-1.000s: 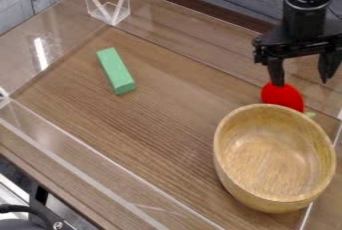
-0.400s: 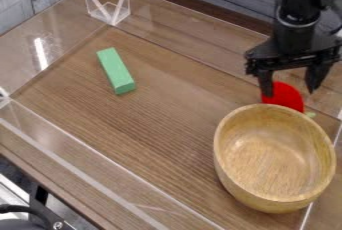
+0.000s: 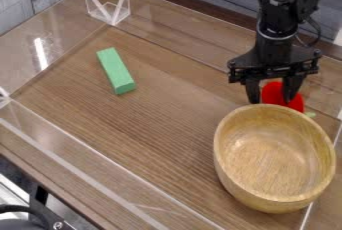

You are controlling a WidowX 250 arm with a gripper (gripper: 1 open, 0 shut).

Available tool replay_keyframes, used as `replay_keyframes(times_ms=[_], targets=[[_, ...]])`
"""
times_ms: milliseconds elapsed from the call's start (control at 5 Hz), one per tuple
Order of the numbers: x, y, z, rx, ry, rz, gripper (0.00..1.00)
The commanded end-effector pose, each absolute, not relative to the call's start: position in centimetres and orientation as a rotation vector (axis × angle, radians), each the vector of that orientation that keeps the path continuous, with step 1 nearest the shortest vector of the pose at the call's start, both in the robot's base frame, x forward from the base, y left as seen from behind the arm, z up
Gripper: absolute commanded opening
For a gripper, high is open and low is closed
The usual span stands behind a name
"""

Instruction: Move the red object to the left side of the table

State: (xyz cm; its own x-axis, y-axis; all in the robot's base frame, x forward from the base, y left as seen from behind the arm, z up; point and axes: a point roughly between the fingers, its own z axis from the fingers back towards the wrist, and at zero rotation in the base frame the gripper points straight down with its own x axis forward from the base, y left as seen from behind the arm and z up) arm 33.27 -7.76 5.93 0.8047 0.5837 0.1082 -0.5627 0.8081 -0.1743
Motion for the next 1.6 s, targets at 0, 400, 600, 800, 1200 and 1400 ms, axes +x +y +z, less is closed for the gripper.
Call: replay_keyframes(times_ms=[0, 400, 600, 800, 1200, 1400], targets=[[33.2, -7.3, 8.7, -0.181, -0.211, 0.577, 0.0], [34.9, -5.9, 11.6, -0.23, -0.26, 0.781, 0.0], [35.8, -4.2, 12.9, -0.246, -0.285, 0.874, 0.0], [36.6, -2.8, 13.7, -0.248, -0.307, 0.986, 0.0], [37.4, -2.1, 12.0, -0.23, -0.315, 1.097, 0.0], [37.0, -2.3, 12.1, -0.227, -0.311, 1.112, 0.0]])
